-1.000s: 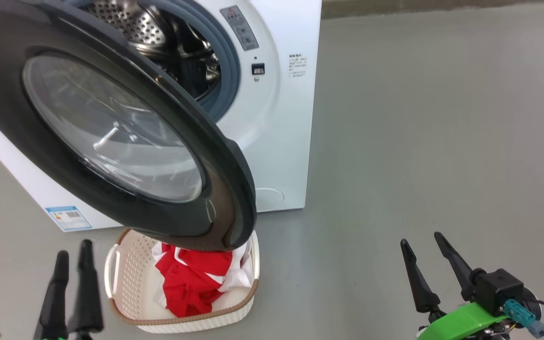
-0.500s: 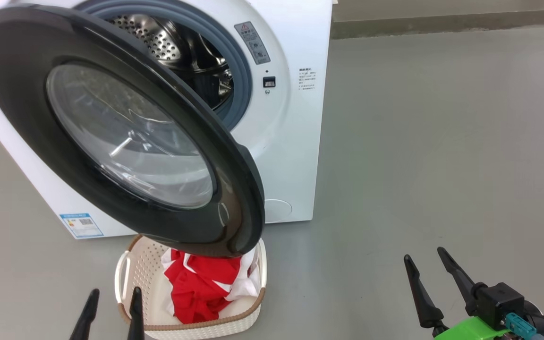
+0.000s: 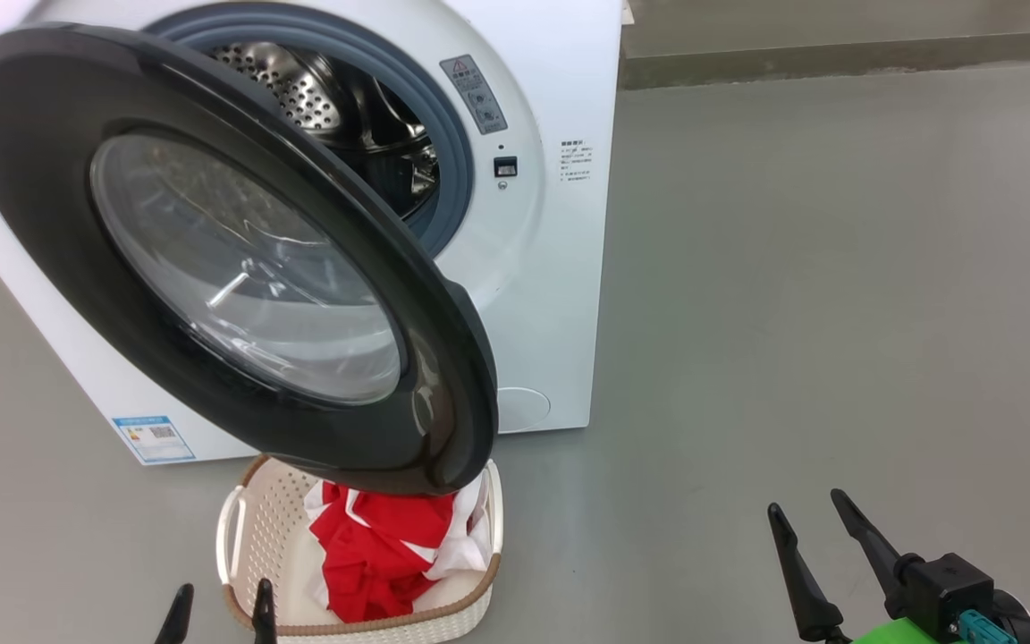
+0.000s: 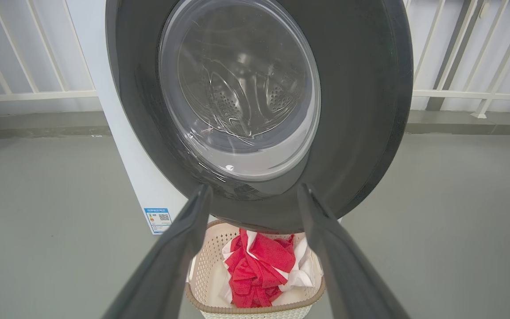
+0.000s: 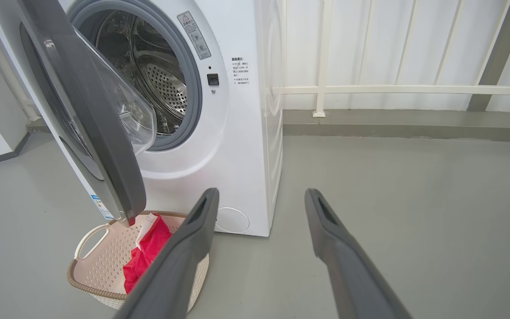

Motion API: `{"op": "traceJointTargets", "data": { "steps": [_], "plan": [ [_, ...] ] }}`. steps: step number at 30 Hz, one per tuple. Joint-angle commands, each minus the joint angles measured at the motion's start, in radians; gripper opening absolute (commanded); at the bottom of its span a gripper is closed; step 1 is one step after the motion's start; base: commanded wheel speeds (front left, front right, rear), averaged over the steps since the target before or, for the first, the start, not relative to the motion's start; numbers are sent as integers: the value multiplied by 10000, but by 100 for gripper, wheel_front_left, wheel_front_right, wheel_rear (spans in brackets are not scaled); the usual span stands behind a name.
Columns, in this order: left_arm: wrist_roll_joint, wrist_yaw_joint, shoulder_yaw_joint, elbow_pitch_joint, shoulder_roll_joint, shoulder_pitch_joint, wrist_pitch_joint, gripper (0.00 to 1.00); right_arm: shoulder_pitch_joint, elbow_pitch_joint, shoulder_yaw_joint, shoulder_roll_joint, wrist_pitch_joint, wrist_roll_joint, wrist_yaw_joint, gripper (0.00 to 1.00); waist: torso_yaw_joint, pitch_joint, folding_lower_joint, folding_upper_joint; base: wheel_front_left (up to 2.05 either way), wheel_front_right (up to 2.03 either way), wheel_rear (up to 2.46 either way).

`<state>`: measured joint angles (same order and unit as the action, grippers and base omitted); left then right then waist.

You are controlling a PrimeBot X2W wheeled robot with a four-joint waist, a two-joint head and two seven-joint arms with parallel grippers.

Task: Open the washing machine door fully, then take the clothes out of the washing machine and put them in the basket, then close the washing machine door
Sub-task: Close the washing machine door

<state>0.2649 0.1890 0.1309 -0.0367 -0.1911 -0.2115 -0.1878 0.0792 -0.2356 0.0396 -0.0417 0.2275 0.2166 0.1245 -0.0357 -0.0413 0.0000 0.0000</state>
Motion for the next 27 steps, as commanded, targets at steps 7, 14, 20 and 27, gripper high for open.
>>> {"op": "traceJointTargets", "data": {
  "steps": [7, 14, 20, 27],
  "plan": [
    [9, 156, -285, -120, -28, 165, -103, 100, -163, 319, 224, -85, -9, -139, 62, 100, 3, -14, 0, 0, 0, 0, 0],
    [9, 204, -212, -152, -22, 182, -114, 100, -203, 333, 269, -85, -15, -111, 62, 100, 1, 14, 0, 0, 0, 0, 0],
    [9, 237, -161, -196, -19, 192, -124, 100, -229, 301, 268, -85, -2, -67, 62, 91, -12, 35, 0, 0, 0, 0, 0],
    [45, 300, -132, -198, 1, 211, -147, 100, -237, 323, 264, -85, 77, 7, 62, 0, 8, 32, 0, 0, 0, 0, 0]
  ]
}}
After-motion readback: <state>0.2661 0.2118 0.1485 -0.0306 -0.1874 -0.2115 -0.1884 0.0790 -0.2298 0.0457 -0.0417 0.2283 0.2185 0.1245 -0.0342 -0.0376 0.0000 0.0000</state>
